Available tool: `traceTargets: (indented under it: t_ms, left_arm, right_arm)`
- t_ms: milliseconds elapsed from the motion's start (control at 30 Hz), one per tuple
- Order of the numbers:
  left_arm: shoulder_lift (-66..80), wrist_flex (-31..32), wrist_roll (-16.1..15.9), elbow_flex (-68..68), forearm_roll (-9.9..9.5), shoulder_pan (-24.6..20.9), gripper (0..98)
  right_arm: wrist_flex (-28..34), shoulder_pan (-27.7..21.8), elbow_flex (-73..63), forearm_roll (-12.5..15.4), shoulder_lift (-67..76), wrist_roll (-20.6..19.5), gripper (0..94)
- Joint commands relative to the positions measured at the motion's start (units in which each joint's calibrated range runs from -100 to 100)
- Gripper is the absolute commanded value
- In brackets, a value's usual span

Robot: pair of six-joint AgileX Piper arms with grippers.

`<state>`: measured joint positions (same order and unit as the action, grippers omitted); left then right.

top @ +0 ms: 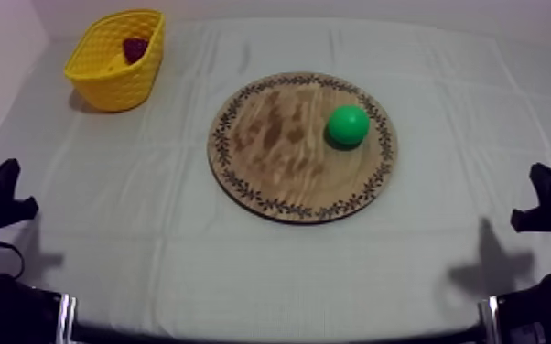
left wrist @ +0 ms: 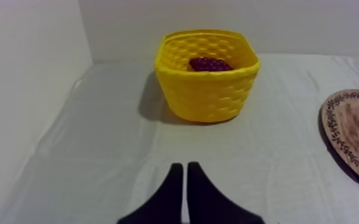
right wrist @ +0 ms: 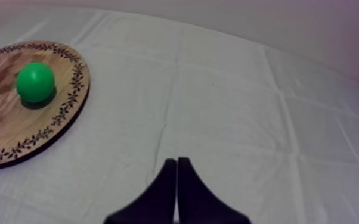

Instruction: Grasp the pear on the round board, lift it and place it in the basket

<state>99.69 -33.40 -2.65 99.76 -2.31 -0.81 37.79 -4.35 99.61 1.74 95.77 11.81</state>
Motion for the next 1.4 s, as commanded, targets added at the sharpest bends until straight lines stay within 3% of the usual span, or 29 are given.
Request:
traceTargets:
  t_ms: [0, 633, 800, 1100, 1367]
  left_arm:
    - [0.1, 0.0, 3.5, 0.0, -0.01, -1.1, 0.0]
    - [0.1, 0.2, 2.6, -0.3, -0.15, -1.7, 0.0]
    - [-1.4, -0.3, 4.8, -3.3, -2.62, -1.1, 0.0]
    - [-14.3, -8.8, 5.8, -23.3, -2.76, 0.7, 0.0]
    - [-30.5, -19.5, 7.7, -45.4, -3.87, 5.7, 0.0]
  right_arm:
    - [0.0, 0.0, 0.1, 0.0, 0.0, 0.0, 0.5]
    - [0.0, 0.0, 0.1, 0.0, 0.0, 0.0, 0.5]
    - [0.0, 0.0, 0.1, 0.0, 0.0, 0.0, 0.5]
    - [0.0, 0.0, 0.1, 0.0, 0.0, 0.0, 0.5]
    - [0.0, 0.0, 0.1, 0.0, 0.0, 0.0, 0.5]
